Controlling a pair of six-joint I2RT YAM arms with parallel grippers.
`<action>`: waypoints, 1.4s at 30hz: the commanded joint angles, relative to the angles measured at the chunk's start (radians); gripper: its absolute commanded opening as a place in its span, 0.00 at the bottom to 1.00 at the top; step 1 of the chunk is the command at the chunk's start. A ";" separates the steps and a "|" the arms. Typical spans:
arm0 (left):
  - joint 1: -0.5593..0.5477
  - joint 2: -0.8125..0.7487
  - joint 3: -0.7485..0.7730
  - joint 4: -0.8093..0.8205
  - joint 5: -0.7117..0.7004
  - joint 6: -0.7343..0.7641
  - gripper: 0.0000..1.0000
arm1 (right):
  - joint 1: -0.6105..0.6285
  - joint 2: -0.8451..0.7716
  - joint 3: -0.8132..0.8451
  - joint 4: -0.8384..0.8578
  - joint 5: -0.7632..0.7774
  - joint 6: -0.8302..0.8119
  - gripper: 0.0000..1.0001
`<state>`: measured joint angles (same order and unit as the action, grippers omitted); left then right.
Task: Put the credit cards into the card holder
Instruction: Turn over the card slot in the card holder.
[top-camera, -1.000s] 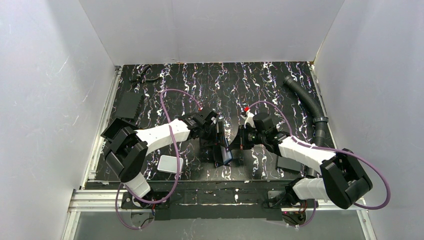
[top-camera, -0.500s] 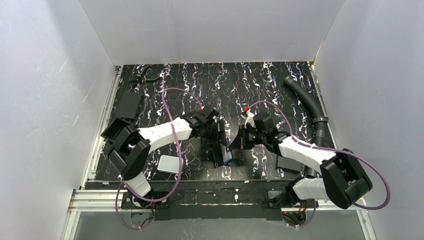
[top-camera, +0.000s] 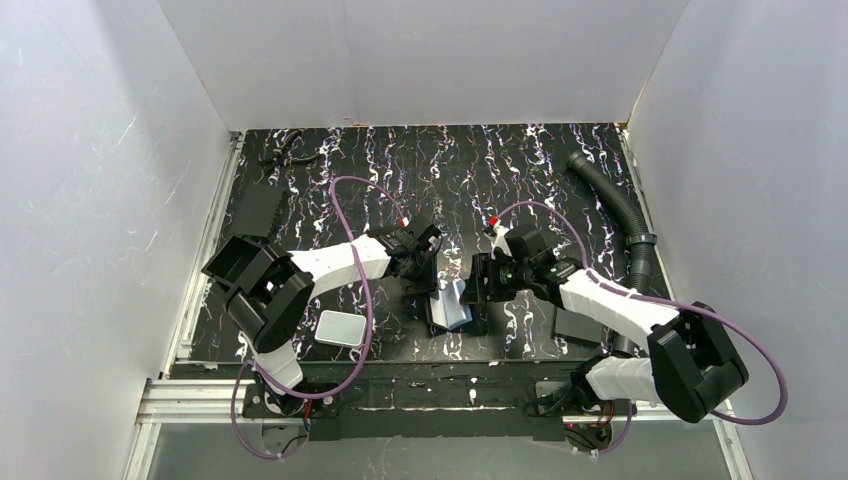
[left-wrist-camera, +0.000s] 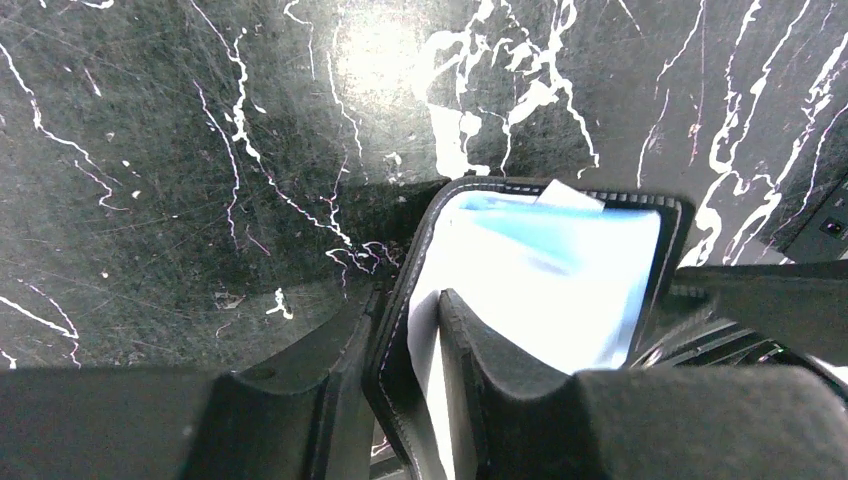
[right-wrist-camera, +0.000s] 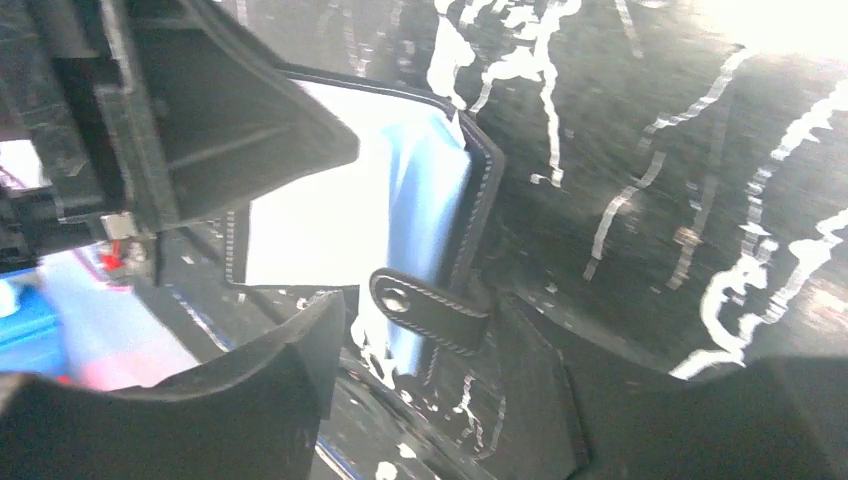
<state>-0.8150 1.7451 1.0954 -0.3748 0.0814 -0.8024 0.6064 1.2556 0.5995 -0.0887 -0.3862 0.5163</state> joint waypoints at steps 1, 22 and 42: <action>0.003 -0.005 0.015 -0.023 -0.030 0.026 0.24 | 0.005 -0.001 0.149 -0.334 0.218 -0.099 0.70; 0.003 -0.027 -0.064 0.021 -0.009 0.023 0.14 | 0.011 0.026 0.108 -0.064 0.045 -0.011 0.21; 0.016 -0.140 -0.146 0.154 0.039 -0.017 0.32 | 0.120 0.173 -0.023 0.310 -0.050 0.146 0.01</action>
<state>-0.8097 1.6821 0.9794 -0.2546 0.1165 -0.8082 0.7170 1.4315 0.6025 0.0841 -0.4107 0.6003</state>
